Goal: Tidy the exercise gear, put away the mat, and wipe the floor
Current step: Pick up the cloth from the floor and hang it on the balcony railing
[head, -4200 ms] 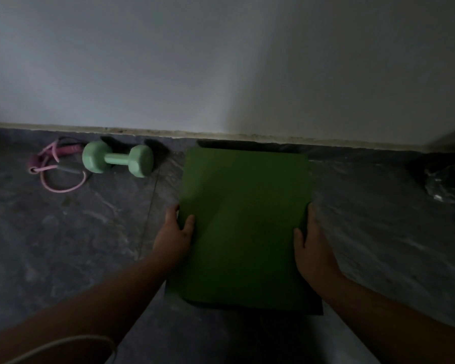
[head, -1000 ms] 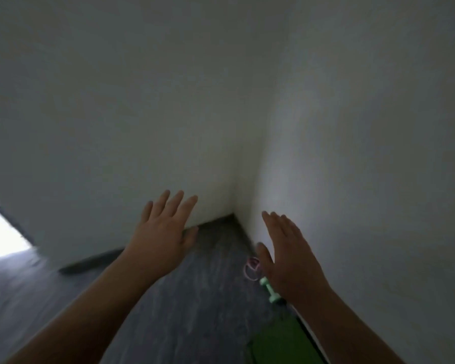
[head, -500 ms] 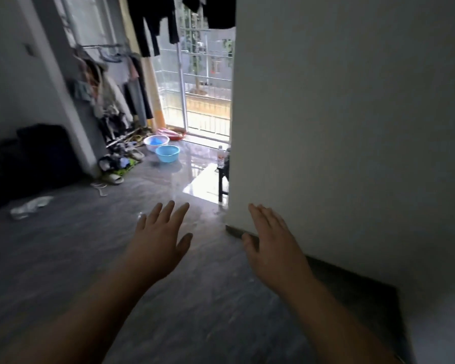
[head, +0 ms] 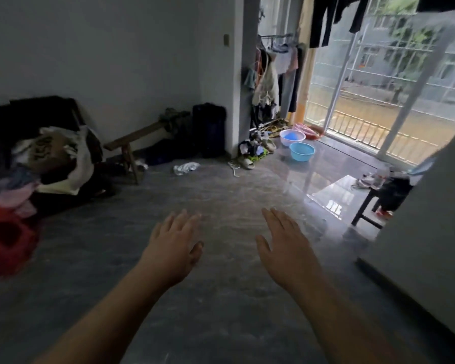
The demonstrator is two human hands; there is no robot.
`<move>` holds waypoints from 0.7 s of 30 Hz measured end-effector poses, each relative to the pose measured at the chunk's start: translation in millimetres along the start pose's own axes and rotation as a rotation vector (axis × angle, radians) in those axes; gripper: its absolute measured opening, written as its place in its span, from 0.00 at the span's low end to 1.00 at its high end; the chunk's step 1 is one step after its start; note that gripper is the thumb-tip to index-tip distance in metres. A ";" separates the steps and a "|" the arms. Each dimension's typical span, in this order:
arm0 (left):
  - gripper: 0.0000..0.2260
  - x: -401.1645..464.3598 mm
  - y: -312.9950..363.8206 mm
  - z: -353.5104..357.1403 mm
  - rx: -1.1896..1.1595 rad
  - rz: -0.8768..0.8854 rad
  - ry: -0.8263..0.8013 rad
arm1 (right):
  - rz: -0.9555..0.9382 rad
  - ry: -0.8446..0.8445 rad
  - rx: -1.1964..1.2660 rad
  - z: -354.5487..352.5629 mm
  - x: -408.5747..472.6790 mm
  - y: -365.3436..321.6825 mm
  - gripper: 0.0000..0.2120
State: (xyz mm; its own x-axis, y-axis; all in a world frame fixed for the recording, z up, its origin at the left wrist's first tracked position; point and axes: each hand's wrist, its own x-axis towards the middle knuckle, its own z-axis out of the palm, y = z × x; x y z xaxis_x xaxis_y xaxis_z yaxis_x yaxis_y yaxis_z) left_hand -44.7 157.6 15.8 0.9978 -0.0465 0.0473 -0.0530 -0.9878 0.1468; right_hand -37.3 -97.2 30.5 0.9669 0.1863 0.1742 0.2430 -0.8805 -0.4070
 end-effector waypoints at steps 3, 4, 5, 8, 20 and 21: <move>0.31 26.5 -54.9 -5.6 -0.025 -0.078 -0.016 | -0.023 -0.070 0.004 34.7 48.4 -32.9 0.29; 0.31 37.6 -68.5 -6.0 -0.027 -0.091 -0.024 | -0.029 -0.085 0.012 43.5 64.9 -40.7 0.29; 0.31 49.9 -80.8 -5.7 -0.030 -0.101 -0.034 | -0.038 -0.099 0.020 51.7 81.6 -46.2 0.29; 0.31 96.1 -112.5 2.2 -0.039 -0.134 -0.066 | -0.075 -0.135 0.027 75.3 133.9 -49.4 0.29; 0.30 370.4 -205.9 28.6 -0.058 -0.261 -0.082 | -0.196 -0.200 0.046 151.6 441.0 -31.9 0.29; 0.31 392.2 -214.4 27.2 -0.053 -0.270 -0.085 | -0.212 -0.218 0.047 158.2 469.8 -34.0 0.30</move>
State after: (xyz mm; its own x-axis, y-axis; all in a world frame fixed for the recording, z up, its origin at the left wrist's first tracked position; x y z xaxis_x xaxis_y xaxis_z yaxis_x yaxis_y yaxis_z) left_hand 359.1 347.1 -24.0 0.9757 0.2029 -0.0828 0.2155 -0.9570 0.1942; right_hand 421.0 89.3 -15.6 0.8869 0.4573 0.0655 0.4396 -0.7919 -0.4238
